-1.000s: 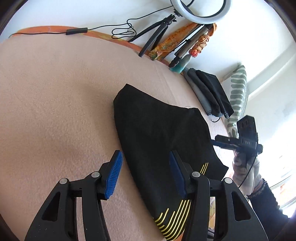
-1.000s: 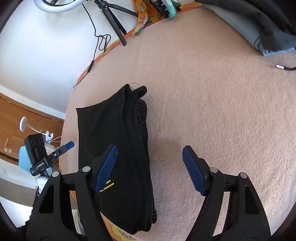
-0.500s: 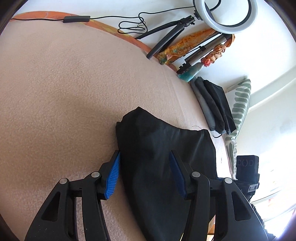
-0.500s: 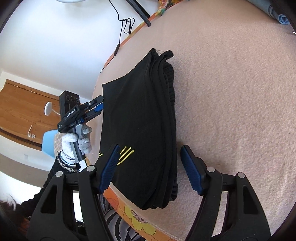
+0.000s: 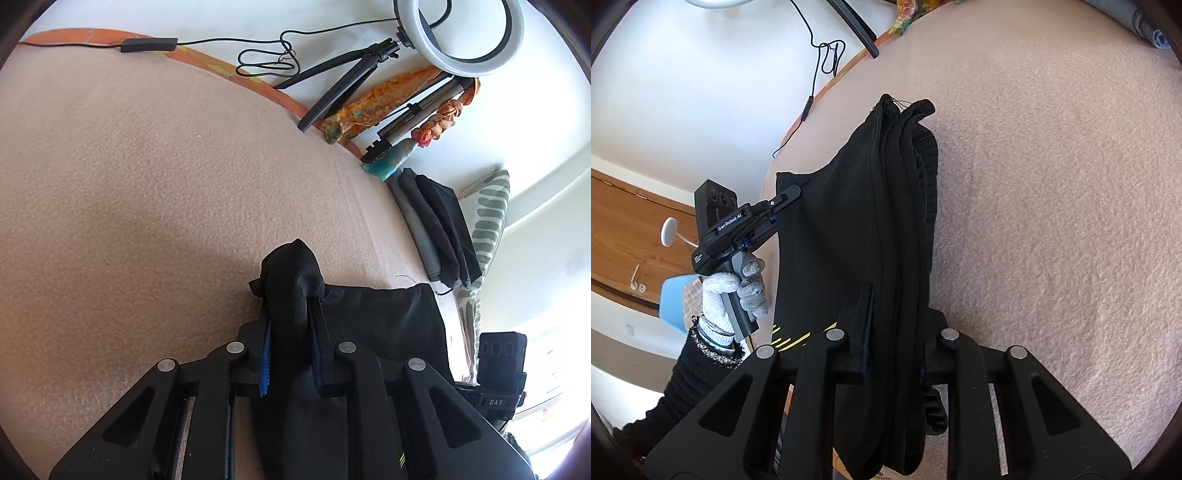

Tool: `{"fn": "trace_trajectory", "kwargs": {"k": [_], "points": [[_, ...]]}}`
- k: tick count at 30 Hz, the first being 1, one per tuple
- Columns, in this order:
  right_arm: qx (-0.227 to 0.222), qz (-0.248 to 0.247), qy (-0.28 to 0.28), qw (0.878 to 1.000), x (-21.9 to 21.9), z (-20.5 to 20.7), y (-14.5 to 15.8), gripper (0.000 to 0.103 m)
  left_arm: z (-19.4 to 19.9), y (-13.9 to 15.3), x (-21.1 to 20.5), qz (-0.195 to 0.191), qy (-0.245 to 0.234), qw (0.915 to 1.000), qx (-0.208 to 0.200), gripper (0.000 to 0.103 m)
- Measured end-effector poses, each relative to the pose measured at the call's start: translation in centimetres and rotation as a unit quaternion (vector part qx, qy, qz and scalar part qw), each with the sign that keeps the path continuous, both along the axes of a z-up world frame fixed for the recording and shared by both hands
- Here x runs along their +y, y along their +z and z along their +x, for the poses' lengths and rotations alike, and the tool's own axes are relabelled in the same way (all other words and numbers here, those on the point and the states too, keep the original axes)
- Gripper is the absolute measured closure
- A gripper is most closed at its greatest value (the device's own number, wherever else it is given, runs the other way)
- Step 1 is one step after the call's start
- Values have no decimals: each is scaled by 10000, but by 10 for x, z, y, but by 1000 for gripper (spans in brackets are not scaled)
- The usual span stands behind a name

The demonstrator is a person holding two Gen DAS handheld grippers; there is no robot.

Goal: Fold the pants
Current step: 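Grasp the folded shorts with both grippers and carry them toward the clothes stack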

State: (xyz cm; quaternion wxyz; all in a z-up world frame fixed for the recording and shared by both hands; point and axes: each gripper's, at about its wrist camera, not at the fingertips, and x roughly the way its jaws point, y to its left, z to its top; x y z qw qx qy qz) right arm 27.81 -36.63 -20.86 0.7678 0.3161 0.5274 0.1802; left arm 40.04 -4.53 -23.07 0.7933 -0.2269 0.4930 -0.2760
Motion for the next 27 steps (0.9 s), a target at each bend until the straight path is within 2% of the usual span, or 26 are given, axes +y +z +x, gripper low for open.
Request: {"fn": "trace_trajectory", "kwargs": {"k": [5, 9, 14, 19, 27], "points": [[-175, -597, 42, 9981, 16, -6, 24, 87, -9, 22, -5, 184, -66, 9986, -494, 93], [-501, -980, 119, 9939, 22, -15, 49, 87, -14, 48, -12, 248, -187, 9959, -848, 93], [-896, -1357, 65, 9867, 18, -26, 83, 87, -15, 82, -29, 114, -344, 9921, -1201, 94], [-1242, -1812, -116, 9755, -8, -40, 119, 87, -10, 121, -65, -16, -607, 9862, -1542, 94], [-1596, -2468, -689, 9533, -78, -58, 177, 87, 15, 192, -159, -108, -1140, 9682, -2222, 94]]}}
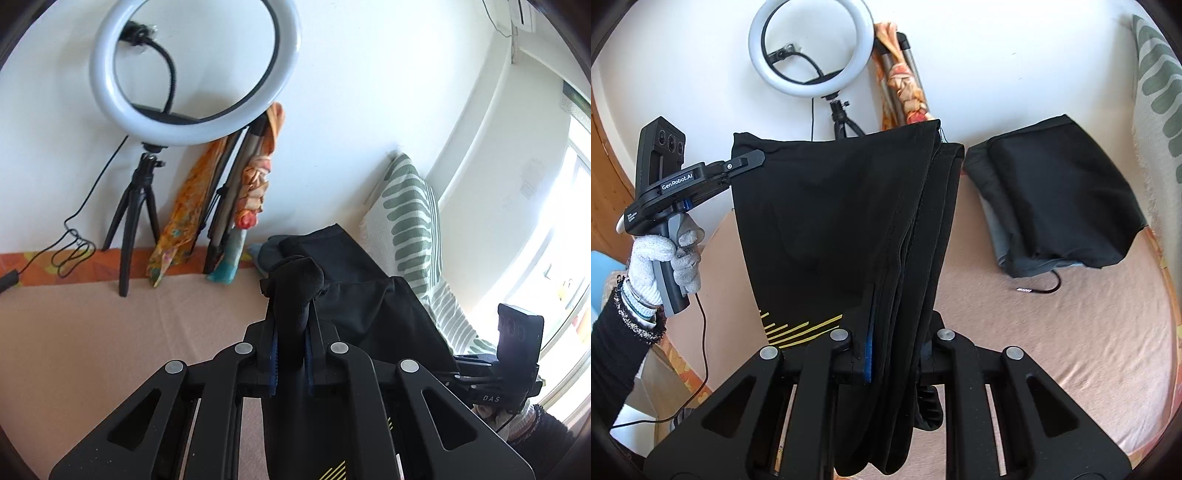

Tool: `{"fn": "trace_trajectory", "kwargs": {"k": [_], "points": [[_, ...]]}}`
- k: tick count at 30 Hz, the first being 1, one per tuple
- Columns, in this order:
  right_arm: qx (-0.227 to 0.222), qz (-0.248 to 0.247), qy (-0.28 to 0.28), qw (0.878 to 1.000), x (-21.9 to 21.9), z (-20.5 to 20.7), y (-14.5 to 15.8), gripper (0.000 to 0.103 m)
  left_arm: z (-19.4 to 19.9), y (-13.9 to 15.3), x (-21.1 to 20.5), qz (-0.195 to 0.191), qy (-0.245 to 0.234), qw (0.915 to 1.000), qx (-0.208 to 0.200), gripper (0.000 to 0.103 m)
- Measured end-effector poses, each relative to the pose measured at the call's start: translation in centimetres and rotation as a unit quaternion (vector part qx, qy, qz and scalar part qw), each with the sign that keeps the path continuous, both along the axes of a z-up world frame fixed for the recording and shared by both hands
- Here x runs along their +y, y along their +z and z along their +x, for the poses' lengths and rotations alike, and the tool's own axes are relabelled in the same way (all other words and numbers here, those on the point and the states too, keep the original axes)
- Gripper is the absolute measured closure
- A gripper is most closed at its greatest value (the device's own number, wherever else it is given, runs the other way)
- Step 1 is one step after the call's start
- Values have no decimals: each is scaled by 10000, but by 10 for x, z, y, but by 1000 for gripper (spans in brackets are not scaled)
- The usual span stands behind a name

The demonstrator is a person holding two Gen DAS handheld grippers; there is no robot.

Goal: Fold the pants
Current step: 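Grasp the folded shorts with both grippers and carry them toward the clothes stack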

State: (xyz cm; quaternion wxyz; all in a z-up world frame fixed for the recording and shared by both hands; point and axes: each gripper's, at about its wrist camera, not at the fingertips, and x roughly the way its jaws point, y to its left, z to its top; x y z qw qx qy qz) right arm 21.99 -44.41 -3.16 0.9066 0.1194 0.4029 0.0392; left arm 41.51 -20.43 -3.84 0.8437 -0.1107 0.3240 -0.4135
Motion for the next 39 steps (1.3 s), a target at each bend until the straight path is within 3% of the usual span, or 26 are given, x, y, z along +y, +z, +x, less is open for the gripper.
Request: {"fn": "trace_trajectory", "kwargs": {"k": [8, 12, 18, 29, 32, 34, 36, 37, 39], "points": [[-149, -723, -607, 9954, -84, 8, 35, 87, 30, 34, -105, -69, -453, 9979, -466, 94], [-156, -1141, -860, 9896, -127, 21, 42, 87, 46, 36, -146, -220, -563, 9965, -572, 95], [-84, -1359, -1016, 9855, -188, 57, 47, 87, 76, 24, -193, -324, -503, 9971, -477, 95], [288, -1071, -743, 9911, -241, 127, -21, 87, 126, -29, -228, 237, 129, 9987, -423, 95], [416, -1082, -833, 9898, -249, 139, -34, 86, 135, -40, -238, 646, 289, 9964, -463, 94], [468, -1151, -968, 9875, -253, 143, -38, 82, 136, -43, -244, 955, 420, 9926, -614, 89], [500, -1246, -1230, 9833, -259, 142, -40, 57, 134, -40, -246, 1119, 496, 9892, -803, 85], [513, -1302, -1359, 9808, -262, 141, -40, 52, 133, -38, -246, 1139, 495, 9890, -806, 82], [486, -1369, -1570, 9769, -269, 138, -38, 37, 132, -35, -242, 1131, 496, 9893, -774, 53]]}}
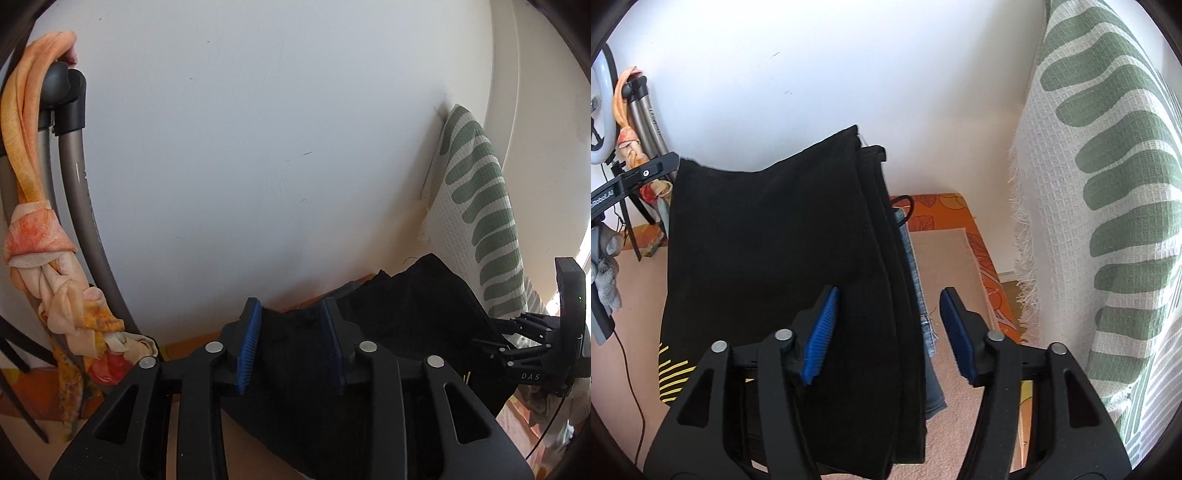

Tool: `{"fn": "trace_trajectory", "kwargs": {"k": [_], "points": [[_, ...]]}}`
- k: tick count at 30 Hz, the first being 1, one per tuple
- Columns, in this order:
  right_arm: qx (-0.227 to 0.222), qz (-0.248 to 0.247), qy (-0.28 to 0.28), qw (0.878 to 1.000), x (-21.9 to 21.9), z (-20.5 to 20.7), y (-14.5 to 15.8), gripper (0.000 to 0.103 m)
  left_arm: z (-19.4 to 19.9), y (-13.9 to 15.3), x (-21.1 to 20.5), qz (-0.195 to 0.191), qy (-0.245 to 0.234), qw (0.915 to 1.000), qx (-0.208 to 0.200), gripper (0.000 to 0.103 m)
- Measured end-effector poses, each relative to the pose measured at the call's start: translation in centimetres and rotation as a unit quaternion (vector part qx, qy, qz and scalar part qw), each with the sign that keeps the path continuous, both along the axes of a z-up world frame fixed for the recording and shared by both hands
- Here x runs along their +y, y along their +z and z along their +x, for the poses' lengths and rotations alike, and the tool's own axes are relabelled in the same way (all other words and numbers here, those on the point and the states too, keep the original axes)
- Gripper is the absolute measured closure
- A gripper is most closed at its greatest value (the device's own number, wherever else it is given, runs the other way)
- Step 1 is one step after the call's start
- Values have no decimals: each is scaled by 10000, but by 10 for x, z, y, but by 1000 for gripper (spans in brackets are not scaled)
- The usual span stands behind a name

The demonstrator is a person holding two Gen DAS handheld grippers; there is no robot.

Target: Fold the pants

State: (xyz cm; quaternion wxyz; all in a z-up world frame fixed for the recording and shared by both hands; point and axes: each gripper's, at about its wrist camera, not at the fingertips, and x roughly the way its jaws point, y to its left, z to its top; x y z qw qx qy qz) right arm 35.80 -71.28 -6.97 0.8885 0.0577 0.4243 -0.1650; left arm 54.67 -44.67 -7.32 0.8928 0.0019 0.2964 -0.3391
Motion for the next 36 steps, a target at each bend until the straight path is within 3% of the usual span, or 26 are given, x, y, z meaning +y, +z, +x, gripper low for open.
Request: {"fn": "trace_trajectory", "kwargs": {"k": [2, 7, 15, 20, 29, 36], "points": [[-69, 37, -106, 9999, -3, -5, 4, 36, -6, 4, 4, 29, -40, 10000, -85, 47], [-164, -36, -362, 9992, 2, -18, 14, 35, -15, 7, 10, 6, -162, 9998, 97, 42], [-346, -127, -464, 9982, 43, -52, 54, 23, -59, 34, 35, 34, -297, 9995, 64, 32], [-568, -127, -475, 9972, 77, -83, 91, 16, -102, 62, 62, 66, -248, 9996, -77, 24], [-957, -399, -383, 9939, 154, -150, 157, 2, -192, 113, 118, 90, -178, 9989, -423, 22], [-1206, -414, -160, 9917, 217, -201, 192, 0, -270, 135, 162, 10, -42, 9975, -709, 18]]}}
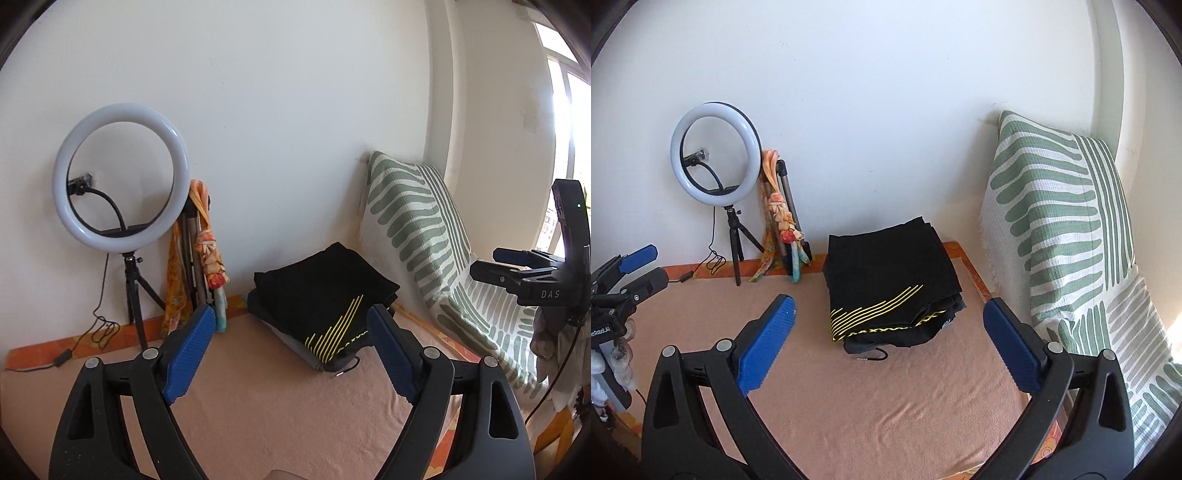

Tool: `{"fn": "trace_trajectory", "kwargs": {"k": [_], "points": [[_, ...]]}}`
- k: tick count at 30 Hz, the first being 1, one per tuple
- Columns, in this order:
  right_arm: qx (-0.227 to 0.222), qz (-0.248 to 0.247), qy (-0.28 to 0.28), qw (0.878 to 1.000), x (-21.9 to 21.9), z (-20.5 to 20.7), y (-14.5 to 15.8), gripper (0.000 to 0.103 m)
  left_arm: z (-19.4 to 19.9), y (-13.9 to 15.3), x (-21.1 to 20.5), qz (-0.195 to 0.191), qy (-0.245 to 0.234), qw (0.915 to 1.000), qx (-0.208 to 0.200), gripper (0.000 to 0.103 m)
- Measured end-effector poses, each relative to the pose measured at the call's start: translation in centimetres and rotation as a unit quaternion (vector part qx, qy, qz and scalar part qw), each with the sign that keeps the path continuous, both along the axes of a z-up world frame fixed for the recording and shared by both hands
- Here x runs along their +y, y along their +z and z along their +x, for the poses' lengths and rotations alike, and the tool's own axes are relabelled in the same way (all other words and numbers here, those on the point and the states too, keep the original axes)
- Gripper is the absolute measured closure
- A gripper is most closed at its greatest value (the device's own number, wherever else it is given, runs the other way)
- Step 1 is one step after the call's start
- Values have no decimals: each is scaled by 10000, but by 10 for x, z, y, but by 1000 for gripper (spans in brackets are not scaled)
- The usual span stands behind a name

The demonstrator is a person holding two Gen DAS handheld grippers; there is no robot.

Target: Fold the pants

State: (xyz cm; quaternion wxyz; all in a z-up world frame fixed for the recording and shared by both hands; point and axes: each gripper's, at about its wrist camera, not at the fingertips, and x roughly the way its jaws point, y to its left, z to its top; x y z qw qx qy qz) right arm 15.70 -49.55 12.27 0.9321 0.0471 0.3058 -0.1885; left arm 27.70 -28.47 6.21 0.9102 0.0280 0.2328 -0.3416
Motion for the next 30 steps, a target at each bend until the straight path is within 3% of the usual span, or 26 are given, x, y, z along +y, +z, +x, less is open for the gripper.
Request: {"fn": "trace_trajectory", "kwargs": {"k": [6, 15, 20, 26, 30], "points": [[4, -149, -15, 9999, 58, -38, -8, 0, -51, -5, 35, -85, -15, 10000, 21, 16], [-186, -275, -519, 9981, 117, -93, -23, 0, -107, -21, 79, -155, -9, 9999, -43, 15], [-315, -408, -724, 9960, 139, -116, -26, 0, -126, -27, 90, -69, 29, 9998, -171, 13], [-416, -411, -897, 9943, 157, -138, -40, 0, -136, -32, 98, -110, 100, 9995, -271, 0], [-385, -340, -1075, 9929, 164, -149, -55, 0, -142, -37, 102, -89, 219, 9990, -379, 1]]}}
